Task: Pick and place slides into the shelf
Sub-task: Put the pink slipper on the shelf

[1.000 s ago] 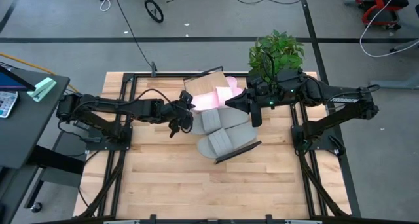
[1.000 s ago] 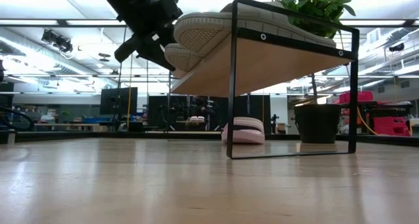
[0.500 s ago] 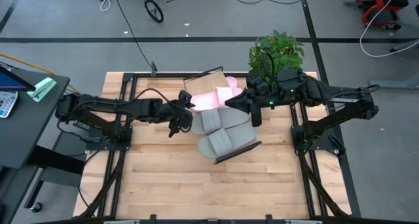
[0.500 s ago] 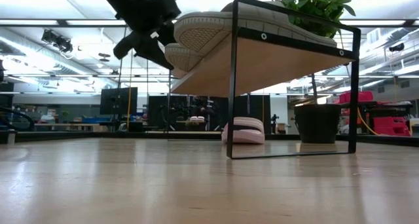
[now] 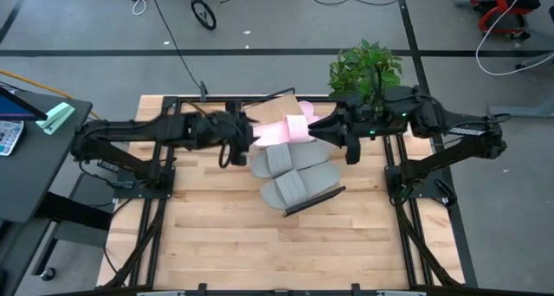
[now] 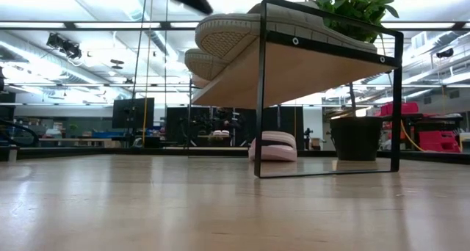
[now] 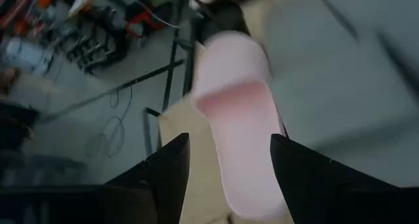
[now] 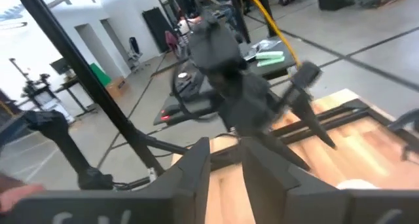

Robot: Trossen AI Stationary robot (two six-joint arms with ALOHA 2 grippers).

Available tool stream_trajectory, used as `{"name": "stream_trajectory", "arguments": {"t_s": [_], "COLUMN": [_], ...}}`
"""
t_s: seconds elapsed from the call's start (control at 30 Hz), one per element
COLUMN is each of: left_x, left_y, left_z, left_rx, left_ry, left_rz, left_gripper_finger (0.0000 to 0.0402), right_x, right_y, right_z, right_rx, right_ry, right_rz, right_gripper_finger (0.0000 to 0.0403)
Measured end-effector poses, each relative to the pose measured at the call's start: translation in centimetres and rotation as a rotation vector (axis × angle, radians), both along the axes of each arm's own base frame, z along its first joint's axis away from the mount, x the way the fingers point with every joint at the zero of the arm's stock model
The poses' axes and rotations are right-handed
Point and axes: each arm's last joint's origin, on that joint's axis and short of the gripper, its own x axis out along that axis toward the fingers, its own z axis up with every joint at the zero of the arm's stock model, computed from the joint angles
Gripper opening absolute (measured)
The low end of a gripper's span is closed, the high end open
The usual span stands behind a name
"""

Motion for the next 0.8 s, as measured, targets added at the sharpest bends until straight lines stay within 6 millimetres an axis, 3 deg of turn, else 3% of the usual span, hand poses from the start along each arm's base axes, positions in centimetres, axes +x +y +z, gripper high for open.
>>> {"name": "stream_trajectory", "arguments": {"t_s": [0.13,0.3,0.57,0.8], "left_x": [-0.3,-0.6,-0.4,1.4], "left_y": [1.1,1.9,2.8,2.2], "left_z": [3.0,5.1,6.0,5.7], "left_rx": [-0.2,-0.368,-0.52,-0.594], "left_ry": [-0.215,-0.338,-0.476,-0.543], "left_rz": [0.157,0.14,0.187,0.17], "left_gripper_finger": [0.0208,0.0202,0.0194,0.0192], "right_x": [-1.4,-3.2,-7.2,-10.0], "right_y": [-0.3,-0.7,-1.9,-2.7], "right_z": [0.3,0.0,0.3,0.4], "right_rx": [-0.053,-0.107,-0.143,-0.137], "right_ry": [0.013,0.094,0.142,0.172], "right_rz": [-0.008,-0.014,-0.099,-0.167], "right_gripper_finger": [0.0107,0.0119,0.0128,0.0137]}}
